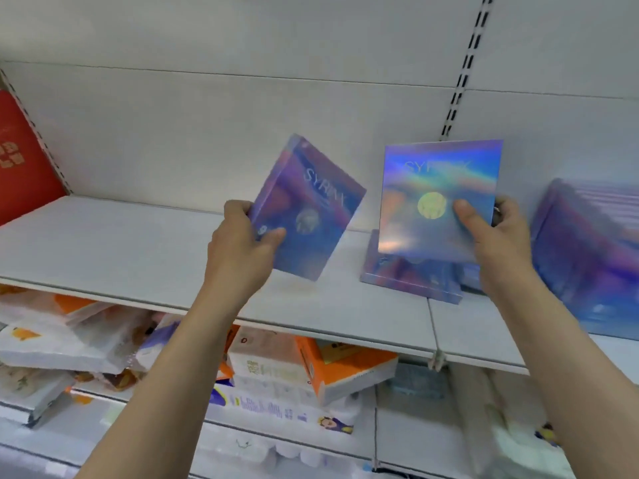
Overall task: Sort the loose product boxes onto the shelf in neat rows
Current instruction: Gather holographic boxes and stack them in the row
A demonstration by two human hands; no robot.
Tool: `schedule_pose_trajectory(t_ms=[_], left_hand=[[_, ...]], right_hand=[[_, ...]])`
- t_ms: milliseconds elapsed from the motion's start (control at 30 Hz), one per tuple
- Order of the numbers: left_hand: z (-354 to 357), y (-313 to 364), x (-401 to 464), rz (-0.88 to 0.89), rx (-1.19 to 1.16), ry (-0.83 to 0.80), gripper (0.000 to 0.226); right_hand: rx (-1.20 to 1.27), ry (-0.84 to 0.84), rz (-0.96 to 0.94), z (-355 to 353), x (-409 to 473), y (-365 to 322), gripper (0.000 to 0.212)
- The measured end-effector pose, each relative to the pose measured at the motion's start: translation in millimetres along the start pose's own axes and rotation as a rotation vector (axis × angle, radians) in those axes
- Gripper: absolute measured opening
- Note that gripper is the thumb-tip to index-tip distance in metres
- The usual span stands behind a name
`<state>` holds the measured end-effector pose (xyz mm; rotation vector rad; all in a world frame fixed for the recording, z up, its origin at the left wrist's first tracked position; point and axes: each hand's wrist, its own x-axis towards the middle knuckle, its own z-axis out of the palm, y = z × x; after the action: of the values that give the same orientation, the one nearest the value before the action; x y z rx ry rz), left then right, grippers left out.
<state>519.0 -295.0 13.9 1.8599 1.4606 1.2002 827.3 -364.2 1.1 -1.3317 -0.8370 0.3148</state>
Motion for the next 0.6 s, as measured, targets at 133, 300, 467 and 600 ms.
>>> schedule_pose_trajectory(t_ms=[133,300,467,600], left_hand=[[41,28,6,-0.118,-0.542,-0.143,0.04],[103,64,-8,-0.088,-0.704,-0.276,0.036],[141,96,-27,-0.018,-0.773,-0.315,0.032],[163,118,-42,-0.003,-0.796,-0.343,0.037]], right_hand=[[0.012,0.107,-0.054,-49,0,-10,0.028],[-0.012,0.198,-0.066,-111,-13,-17,0.024],[-0.095,0.275,-0.045,-175,-22,-5,0.017],[-0.135,0.267,-0.011,-214,-20,12,0.026]])
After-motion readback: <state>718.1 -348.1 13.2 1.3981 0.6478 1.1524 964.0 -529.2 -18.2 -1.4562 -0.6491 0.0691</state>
